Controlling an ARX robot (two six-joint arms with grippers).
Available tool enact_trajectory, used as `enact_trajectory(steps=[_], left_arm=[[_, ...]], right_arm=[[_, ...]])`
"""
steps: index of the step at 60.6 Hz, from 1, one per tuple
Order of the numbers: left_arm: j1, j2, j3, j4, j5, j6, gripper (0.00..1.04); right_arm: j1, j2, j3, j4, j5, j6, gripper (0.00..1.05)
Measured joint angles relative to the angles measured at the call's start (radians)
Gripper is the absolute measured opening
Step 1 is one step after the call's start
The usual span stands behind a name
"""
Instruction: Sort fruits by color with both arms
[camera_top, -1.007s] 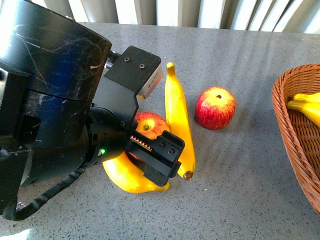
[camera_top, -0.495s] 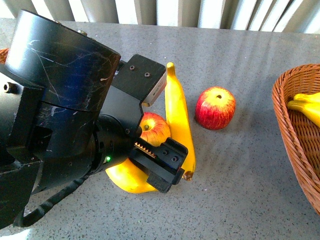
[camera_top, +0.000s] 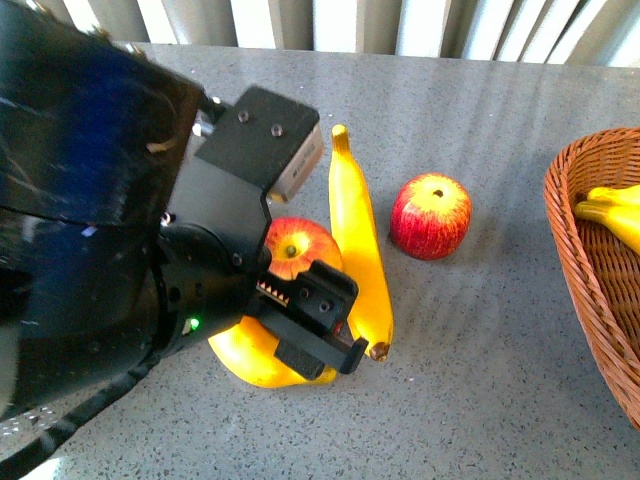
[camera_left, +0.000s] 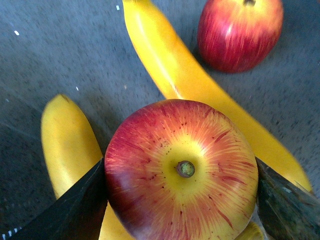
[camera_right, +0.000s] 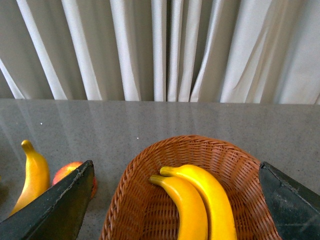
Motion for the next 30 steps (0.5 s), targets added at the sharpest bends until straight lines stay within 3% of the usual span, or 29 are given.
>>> enact_trajectory(steps=[7,15,26,30], left_arm=[[0.027,-0.104,-0.002,-0.002,-0.022,-0.028,0.71],[0.116,-0.196,-0.002,-0.004,-0.074,-0.042,0.71],[0.409,-0.188,-0.026,-0.011,-0.161,-0.111,0.71],[0.45,-0.165,-0.037,-0.008,-0.176,-0.124,0.71]], right_arm=[[0.0,0.0,0.0,0.0,0.0,0.0,0.96],[0.0,0.0,0.0,0.0,0.0,0.0,0.96],[0.0,0.0,0.0,0.0,0.0,0.0,0.96],[0.0,0.0,0.0,0.0,0.0,0.0,0.96]])
